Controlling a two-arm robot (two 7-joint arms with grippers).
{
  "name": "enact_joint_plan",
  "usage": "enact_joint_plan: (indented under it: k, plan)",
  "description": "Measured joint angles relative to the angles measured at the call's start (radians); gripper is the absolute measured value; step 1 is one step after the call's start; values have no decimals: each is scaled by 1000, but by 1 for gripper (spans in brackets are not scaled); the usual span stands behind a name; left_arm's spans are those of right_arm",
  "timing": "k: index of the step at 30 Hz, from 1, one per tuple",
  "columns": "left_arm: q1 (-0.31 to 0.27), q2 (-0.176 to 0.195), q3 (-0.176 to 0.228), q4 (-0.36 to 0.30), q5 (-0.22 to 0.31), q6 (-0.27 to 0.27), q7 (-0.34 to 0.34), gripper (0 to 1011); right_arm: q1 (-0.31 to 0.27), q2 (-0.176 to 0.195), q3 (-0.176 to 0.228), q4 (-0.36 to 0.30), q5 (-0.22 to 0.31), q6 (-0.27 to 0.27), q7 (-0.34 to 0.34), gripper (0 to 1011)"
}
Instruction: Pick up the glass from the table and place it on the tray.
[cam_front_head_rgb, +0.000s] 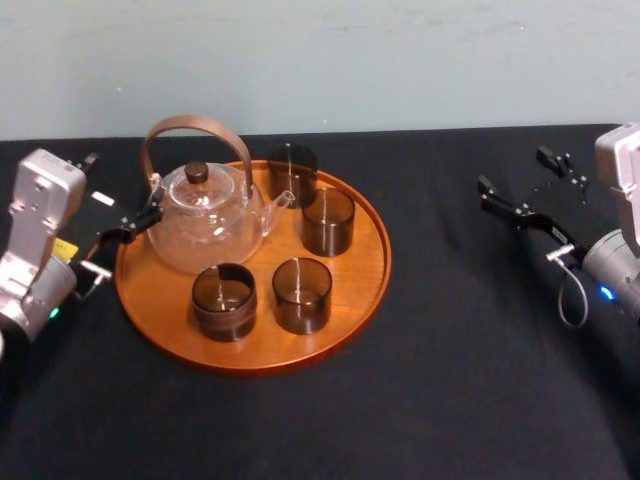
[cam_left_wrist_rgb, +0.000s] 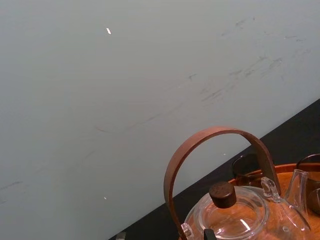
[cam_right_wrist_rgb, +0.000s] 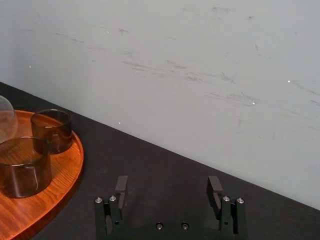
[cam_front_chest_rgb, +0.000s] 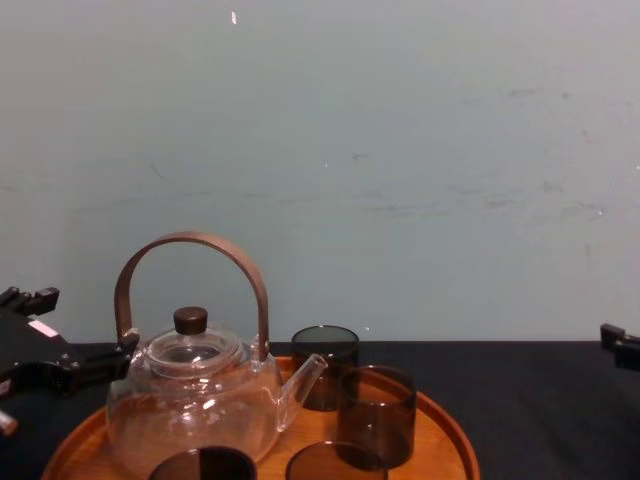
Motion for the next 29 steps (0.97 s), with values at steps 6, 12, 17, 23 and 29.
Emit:
enact_joint_plan:
  k: [6,12,17,23,29]
  plan:
    - [0,0,0,0,0,0,0,1010,2,1,-3,1,3,-2,6,1002]
    - [0,0,0,0,0,0,0,1009,3,3,-5,2,6,-4,12,1002]
    - [0,0,0,0,0,0,0,1010,4,3,-6,2,8,-6,14,1002]
    - [0,0,0,0,0,0,0,1010,4,4,-6,3,9,-6,16,1002]
    - [0,0,0,0,0,0,0,1010,5,4,-7,3,9,-7,17,1002]
